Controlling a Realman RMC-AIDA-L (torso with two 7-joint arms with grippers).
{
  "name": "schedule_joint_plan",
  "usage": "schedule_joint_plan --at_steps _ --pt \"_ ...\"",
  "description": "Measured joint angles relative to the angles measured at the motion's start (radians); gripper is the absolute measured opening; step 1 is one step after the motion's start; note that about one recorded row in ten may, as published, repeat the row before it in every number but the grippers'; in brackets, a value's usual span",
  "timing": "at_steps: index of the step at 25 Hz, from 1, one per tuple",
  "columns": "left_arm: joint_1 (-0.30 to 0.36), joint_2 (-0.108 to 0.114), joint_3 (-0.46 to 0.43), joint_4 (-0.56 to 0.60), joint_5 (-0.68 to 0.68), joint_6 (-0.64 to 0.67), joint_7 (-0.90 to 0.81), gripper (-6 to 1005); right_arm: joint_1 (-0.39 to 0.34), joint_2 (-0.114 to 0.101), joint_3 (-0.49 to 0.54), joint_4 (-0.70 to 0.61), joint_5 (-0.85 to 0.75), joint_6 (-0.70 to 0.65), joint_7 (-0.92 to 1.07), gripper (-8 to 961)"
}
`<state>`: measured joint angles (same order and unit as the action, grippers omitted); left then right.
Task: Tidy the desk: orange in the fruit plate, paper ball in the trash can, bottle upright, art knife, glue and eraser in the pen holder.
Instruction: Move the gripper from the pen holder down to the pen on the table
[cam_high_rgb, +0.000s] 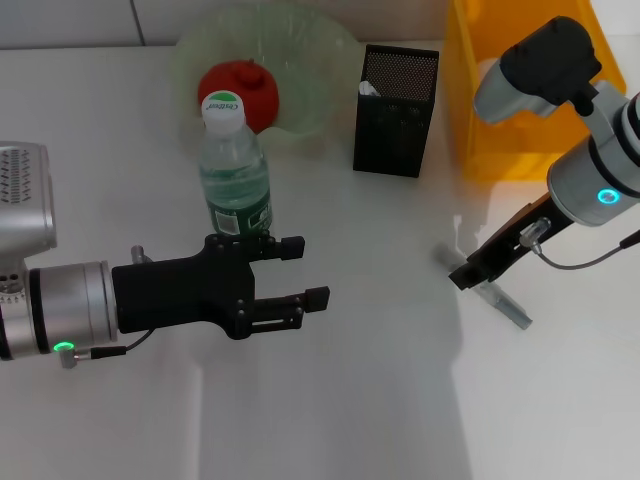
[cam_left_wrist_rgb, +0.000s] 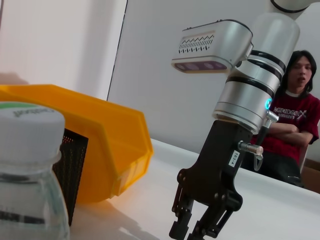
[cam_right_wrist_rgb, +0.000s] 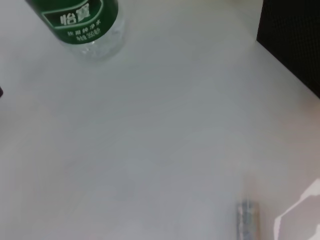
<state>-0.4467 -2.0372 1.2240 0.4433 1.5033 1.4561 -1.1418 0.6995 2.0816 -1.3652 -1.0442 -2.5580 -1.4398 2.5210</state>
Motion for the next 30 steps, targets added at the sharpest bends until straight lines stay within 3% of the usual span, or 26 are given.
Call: schedule_joint_plan --at_steps 6,30 --pt "0.002 -0.002 0.003 0.000 0.000 -0.002 0.001 730 0.009 0.000 -0.023 0.029 -0.002 0.020 0.000 321" --pt "0.008 -0.004 0.005 -0.002 0.000 -0.002 0.001 730 0.037 0.000 -0.038 0.063 -0.039 0.022 0.001 190"
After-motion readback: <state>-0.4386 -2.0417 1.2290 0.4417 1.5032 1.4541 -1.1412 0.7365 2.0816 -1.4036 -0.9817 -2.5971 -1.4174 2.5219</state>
